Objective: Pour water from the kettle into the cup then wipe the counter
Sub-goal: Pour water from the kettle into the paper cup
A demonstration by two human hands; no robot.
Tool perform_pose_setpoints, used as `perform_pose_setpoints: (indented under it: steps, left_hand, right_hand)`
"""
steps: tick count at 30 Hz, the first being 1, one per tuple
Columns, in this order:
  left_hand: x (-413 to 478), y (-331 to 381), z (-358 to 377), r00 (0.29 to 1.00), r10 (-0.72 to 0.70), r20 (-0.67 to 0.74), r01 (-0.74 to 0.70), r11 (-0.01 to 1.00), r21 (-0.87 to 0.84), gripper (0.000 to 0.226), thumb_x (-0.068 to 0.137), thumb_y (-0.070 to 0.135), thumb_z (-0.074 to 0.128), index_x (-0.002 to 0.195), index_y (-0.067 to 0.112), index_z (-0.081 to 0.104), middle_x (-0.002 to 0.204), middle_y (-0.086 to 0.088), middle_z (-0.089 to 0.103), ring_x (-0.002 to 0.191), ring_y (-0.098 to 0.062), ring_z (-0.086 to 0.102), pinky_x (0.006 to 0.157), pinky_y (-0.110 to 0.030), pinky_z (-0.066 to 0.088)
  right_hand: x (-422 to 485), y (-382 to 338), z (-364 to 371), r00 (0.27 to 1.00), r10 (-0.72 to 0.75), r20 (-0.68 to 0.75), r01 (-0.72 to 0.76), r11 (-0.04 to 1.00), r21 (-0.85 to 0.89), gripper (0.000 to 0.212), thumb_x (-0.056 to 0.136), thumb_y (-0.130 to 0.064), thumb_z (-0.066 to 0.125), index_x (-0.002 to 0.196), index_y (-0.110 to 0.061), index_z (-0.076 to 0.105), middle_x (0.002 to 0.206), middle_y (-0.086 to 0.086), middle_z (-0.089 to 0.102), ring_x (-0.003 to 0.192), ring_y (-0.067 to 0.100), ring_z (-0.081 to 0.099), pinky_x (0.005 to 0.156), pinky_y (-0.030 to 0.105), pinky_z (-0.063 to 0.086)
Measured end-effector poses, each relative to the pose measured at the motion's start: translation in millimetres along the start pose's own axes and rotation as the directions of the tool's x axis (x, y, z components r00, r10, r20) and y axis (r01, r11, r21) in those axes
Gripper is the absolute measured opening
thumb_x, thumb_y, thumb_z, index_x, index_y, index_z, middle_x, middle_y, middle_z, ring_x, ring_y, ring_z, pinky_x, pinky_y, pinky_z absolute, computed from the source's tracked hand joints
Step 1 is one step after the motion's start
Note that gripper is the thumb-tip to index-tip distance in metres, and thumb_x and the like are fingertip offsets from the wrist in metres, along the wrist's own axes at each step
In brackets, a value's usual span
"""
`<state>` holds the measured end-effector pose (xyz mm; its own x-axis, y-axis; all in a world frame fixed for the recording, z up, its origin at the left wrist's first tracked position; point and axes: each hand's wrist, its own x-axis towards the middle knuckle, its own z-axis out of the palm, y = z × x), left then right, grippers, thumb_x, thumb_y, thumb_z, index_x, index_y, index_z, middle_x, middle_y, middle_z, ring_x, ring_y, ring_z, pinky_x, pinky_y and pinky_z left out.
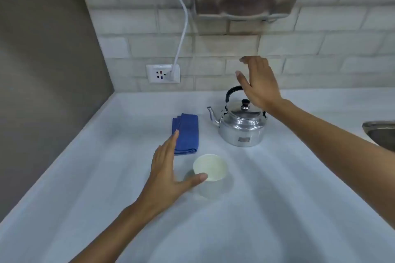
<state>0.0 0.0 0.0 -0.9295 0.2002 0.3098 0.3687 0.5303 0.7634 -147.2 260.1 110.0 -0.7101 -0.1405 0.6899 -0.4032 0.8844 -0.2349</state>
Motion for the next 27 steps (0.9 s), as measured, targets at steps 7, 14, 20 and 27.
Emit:
perform_pose_setpoints:
  steps: [7, 14, 20, 27]
  left_hand:
    - [-6.8, -19.4, 27.3, 0.977, -0.136, 0.161, 0.148, 0.987, -0.064, 0.113, 0.046, 0.072, 0.073, 0.130, 0.063, -0.002, 0.127, 0.058, 0.001, 0.117, 0.032, 0.004, 0.102, -0.021, 0.017]
    - [6.8, -24.5, 49.7, 0.949, -0.184, 0.254, 0.237, 0.952, -0.195, 0.107, 0.044, 0.057, 0.083, 0.129, 0.056, 0.019, 0.136, 0.036, 0.030, 0.125, 0.013, 0.029, 0.102, -0.013, 0.031]
    - [9.3, -28.2, 61.8, 0.951, -0.204, 0.230, 0.267, 0.921, -0.285, 0.086, 0.051, 0.044, 0.086, 0.118, 0.054, 0.032, 0.115, 0.040, 0.046, 0.111, 0.013, 0.044, 0.083, 0.000, 0.037]
    - [8.7, -33.1, 70.5, 0.957, -0.227, 0.182, 0.272, 0.919, -0.285, 0.076, 0.055, 0.040, 0.083, 0.113, 0.054, 0.037, 0.111, 0.035, 0.051, 0.109, 0.008, 0.049, 0.085, -0.006, 0.043]
  right_hand:
    - [7.9, 22.5, 30.4, 0.969, 0.136, 0.207, -0.123, 0.990, -0.073, 0.039, 0.098, -0.031, 0.036, 0.125, -0.006, 0.049, 0.128, 0.016, 0.052, 0.121, 0.033, 0.041, 0.098, 0.041, 0.032]
    - [21.1, 35.8, 43.3, 0.927, 0.266, 0.263, -0.253, 0.964, -0.080, 0.051, 0.097, -0.042, 0.030, 0.069, -0.005, 0.050, 0.075, 0.013, 0.057, 0.081, 0.036, 0.056, 0.065, 0.035, 0.036]
    - [29.4, 51.2, 50.8, 0.901, 0.350, 0.256, -0.327, 0.936, -0.129, 0.071, 0.094, -0.052, 0.031, 0.066, 0.007, 0.061, 0.069, 0.020, 0.063, 0.071, 0.036, 0.057, 0.067, 0.036, 0.040]
    - [30.1, 47.2, 50.6, 0.911, 0.372, 0.180, -0.349, 0.926, -0.148, 0.066, 0.090, -0.054, 0.039, 0.040, -0.013, 0.026, 0.041, 0.003, 0.032, 0.041, 0.020, 0.034, 0.045, 0.026, 0.022]
